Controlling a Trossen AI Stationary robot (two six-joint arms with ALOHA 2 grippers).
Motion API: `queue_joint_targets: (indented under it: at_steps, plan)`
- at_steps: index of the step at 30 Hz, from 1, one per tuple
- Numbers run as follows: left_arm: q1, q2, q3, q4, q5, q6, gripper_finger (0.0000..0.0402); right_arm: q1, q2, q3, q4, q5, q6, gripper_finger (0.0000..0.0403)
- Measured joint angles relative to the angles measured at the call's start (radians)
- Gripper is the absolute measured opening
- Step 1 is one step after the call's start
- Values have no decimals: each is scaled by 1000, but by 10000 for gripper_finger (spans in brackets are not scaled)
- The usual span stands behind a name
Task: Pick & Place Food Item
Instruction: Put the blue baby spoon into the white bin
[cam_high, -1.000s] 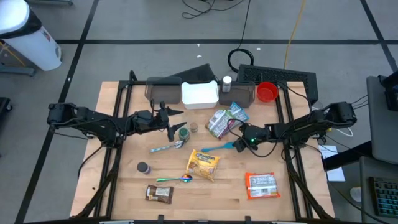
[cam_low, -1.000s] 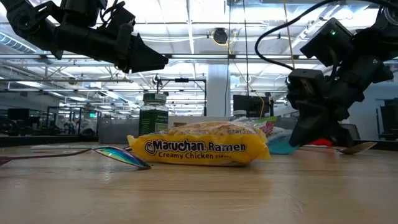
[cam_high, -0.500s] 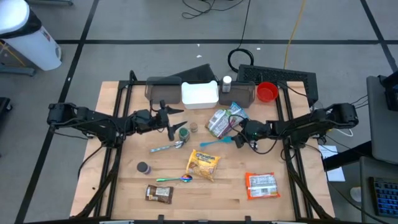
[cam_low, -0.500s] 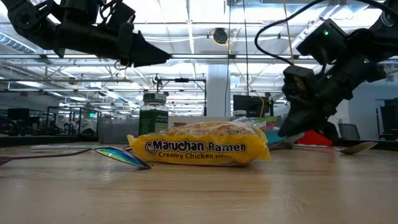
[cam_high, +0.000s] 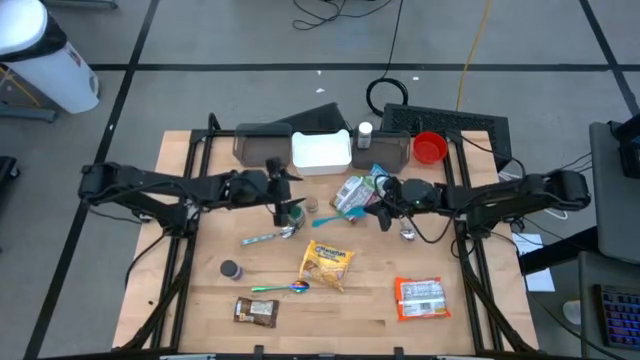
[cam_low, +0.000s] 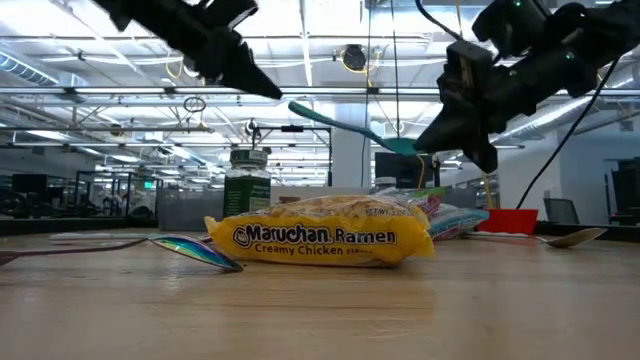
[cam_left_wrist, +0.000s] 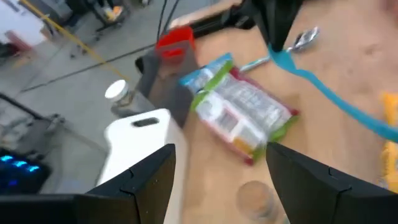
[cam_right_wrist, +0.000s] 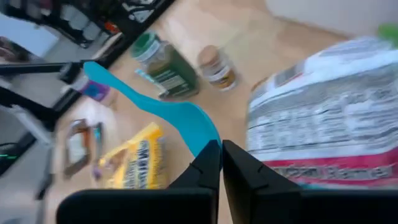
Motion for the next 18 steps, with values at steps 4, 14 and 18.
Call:
queue_joint_targets:
  at_steps: [4, 14, 18]
  plan:
    - [-28, 27, 121, -149, -29, 59, 257, -23, -4, 11, -19, 50, -68, 0]
    - [-110, 254, 474, -497, -193, 50, 257, -102, 3, 11, 87, 104, -218, 0]
    - [-121, 381, 582, -571, -281, 15, 257, -111, 3, 11, 99, 142, -256, 0]
